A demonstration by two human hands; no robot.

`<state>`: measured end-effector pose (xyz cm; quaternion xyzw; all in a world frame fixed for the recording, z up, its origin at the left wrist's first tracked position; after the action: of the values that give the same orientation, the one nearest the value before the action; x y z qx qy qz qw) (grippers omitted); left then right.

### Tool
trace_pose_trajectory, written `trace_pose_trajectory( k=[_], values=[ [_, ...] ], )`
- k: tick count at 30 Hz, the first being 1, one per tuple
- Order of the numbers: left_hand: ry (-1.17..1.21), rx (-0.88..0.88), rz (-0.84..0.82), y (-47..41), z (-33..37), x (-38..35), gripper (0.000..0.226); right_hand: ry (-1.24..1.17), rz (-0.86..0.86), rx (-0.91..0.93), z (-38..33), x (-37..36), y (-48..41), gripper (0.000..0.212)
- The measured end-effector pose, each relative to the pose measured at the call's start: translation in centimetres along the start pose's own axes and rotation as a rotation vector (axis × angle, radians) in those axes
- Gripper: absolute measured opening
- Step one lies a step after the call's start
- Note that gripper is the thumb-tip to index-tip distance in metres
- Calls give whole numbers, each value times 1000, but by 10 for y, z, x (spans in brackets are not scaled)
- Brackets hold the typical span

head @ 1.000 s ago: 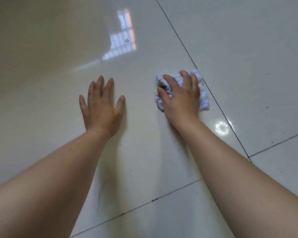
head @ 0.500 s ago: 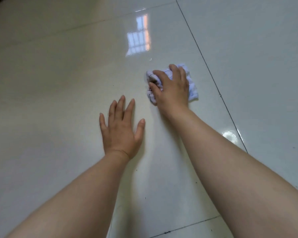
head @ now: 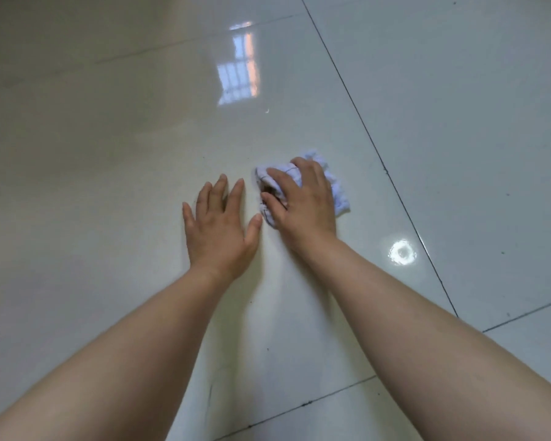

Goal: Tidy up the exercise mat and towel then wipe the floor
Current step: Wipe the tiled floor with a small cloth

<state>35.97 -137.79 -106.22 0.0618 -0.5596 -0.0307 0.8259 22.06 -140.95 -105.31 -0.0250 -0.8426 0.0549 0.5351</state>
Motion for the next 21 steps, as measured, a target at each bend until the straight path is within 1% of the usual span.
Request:
trace_pose_trajectory(
  k=[3, 5, 7, 11, 13, 15, 17, 19, 21],
  values=[
    [54, -32, 112, -36, -7, 26, 58, -2, 18, -7, -1, 1, 3, 38],
    [70, 23, 120, -59, -20, 27, 54, 6, 30, -8, -1, 1, 1, 34],
    [43, 77, 107, -67, -28, 18, 55, 14, 49, -1, 0, 2, 0, 32],
    [44, 99, 161, -69, -32, 18, 53, -19, 69, -23, -2, 2, -3, 33],
    [35, 106, 156, -71, -32, 18, 55, -30, 100, -71, 5, 3, -27, 33],
    [25, 107, 133, -71, -31, 16, 60, -46, 139, -157, 18, 2, -69, 29],
    [27, 108, 124, -71, -31, 14, 60, -45, 134, -203, 23, -4, -112, 26],
    [25, 106, 130, -71, -32, 16, 61, -33, 112, -192, 13, -15, -135, 26],
    [24, 99, 128, -73, -31, 17, 64, -21, 131, -114, -6, -17, -134, 25]
  ],
)
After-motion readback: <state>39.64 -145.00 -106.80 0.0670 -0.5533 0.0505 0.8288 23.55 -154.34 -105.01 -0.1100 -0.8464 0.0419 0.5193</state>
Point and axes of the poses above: each hand's wrist, its own y-axis away from the middle knuckle, its own x-axis out of the back of the hand, z = x × y, the point moved 9 cm from there along -y, towards the middle knuckle, and after that the axes turned 8 degrees about y, right-handed, at the moved point
